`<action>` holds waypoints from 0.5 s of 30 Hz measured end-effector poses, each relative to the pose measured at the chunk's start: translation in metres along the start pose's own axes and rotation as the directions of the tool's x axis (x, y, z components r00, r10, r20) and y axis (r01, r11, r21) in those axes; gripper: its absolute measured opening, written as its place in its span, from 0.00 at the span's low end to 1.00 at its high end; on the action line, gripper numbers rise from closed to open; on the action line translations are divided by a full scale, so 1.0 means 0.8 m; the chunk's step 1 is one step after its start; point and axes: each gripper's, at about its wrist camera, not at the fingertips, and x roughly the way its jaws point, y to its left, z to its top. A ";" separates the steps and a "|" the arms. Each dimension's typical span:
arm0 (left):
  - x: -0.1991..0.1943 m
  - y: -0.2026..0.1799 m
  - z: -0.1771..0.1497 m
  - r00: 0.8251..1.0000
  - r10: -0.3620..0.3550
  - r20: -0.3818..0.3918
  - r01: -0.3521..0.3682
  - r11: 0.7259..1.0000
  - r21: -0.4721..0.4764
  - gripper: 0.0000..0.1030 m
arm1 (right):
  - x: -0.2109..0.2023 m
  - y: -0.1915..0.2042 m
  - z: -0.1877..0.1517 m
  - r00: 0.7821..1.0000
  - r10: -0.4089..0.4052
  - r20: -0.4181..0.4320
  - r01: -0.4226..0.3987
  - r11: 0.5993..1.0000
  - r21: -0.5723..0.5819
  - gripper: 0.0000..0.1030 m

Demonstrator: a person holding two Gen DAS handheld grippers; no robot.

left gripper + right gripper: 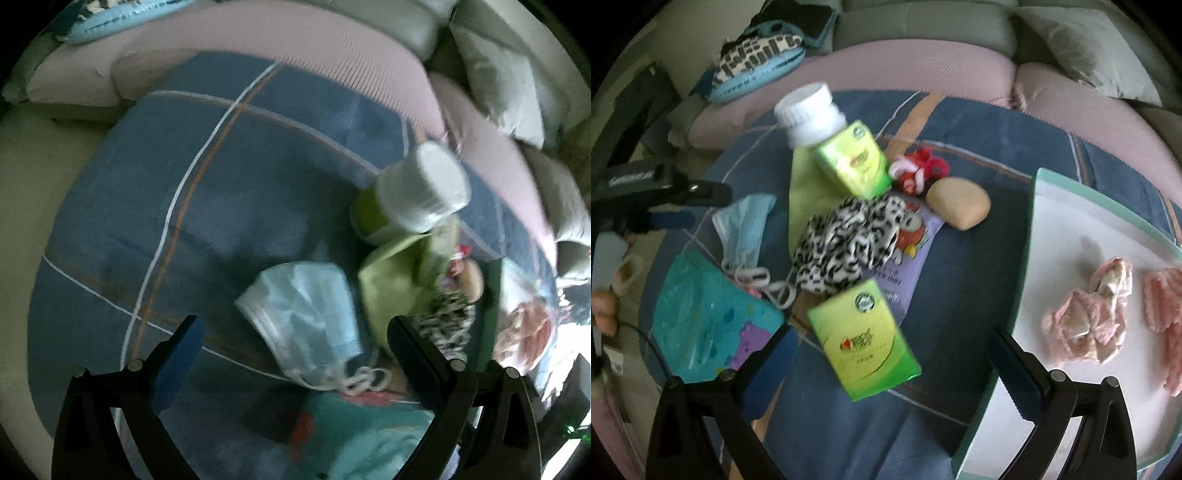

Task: Organize soft objects
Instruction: 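Grasp the blue face mask with the left gripper while the right gripper grasps the green tissue pack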

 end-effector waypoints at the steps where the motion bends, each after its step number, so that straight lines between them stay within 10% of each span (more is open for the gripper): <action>1: 0.007 0.002 0.004 1.000 0.012 -0.023 -0.012 1.000 0.008 0.96 | 0.001 0.002 -0.002 1.000 -0.004 -0.005 0.004 1.000 -0.008 1.00; 15: 0.057 -0.027 0.036 0.987 0.059 -0.151 -0.043 0.993 0.107 0.96 | 0.020 0.014 -0.013 0.999 -0.037 -0.030 0.035 0.997 -0.067 0.82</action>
